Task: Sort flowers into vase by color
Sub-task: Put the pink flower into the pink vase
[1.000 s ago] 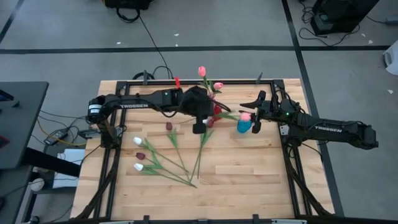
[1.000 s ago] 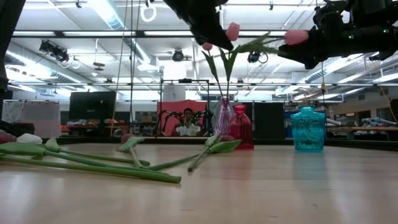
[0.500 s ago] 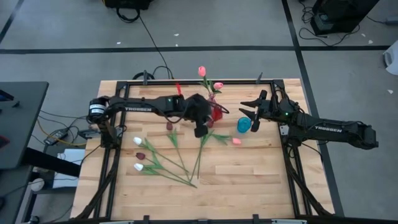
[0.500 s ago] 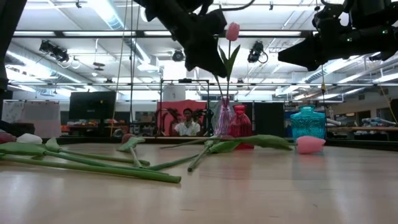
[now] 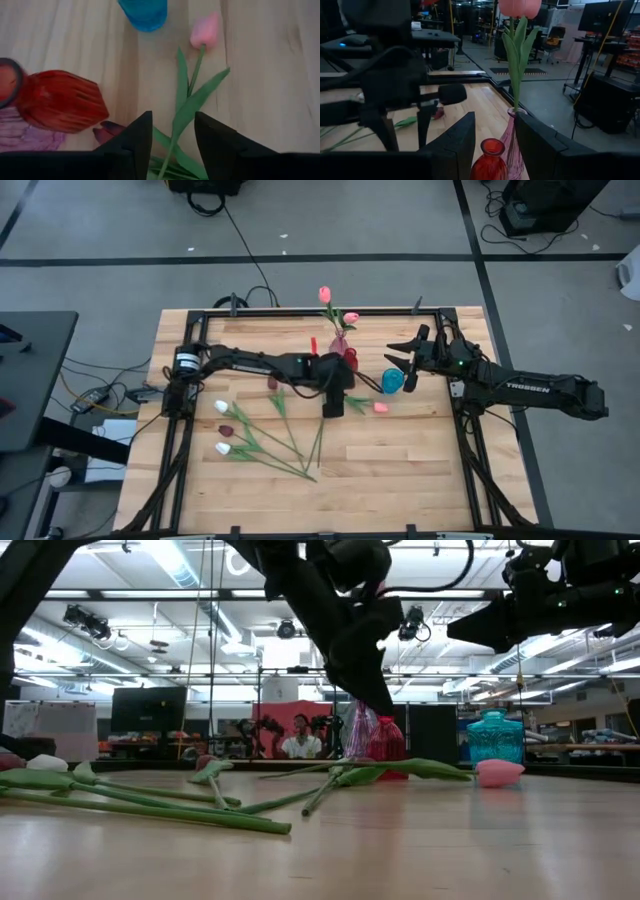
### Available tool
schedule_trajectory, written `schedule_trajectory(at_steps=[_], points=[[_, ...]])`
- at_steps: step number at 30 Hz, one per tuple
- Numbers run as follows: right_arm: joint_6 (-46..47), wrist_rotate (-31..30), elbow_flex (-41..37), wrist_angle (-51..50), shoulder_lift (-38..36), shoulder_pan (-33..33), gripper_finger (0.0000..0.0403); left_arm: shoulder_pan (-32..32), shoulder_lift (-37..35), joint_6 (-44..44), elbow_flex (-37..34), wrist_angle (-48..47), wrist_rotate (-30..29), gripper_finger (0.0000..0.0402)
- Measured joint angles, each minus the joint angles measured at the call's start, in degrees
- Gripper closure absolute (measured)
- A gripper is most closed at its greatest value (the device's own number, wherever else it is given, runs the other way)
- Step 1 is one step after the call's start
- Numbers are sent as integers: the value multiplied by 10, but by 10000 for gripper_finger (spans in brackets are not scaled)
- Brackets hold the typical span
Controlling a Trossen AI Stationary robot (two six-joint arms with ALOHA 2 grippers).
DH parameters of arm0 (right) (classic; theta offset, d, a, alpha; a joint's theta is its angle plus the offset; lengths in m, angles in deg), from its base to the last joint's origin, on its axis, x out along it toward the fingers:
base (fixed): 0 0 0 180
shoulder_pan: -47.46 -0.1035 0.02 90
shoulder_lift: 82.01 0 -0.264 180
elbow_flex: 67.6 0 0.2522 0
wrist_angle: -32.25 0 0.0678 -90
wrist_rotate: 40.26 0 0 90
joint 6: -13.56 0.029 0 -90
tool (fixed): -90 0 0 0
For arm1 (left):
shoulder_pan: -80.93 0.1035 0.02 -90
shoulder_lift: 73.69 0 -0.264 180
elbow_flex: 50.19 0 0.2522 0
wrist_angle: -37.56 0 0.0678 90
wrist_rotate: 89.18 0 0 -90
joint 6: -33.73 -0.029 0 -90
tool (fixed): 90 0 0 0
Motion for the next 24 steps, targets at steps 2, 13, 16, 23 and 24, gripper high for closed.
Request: schedule_trajectory(at_steps=[2,13,16,23,24], points=[[-1,-1,0,0,0,0,252,-1,7,-14,0,-2,-9,249],[-5,-1,0,4,0,0,252,-13,41,-66,1,-41,-53,249],[-5,-1,0,6,0,0,252,-13,45,-66,0,-51,-53,249],[-5,-1,0,7,0,0,252,-13,64,-69,0,-52,-52,250],[-5,-1,0,8,0,0,252,-13,66,-69,0,-50,-54,251]])
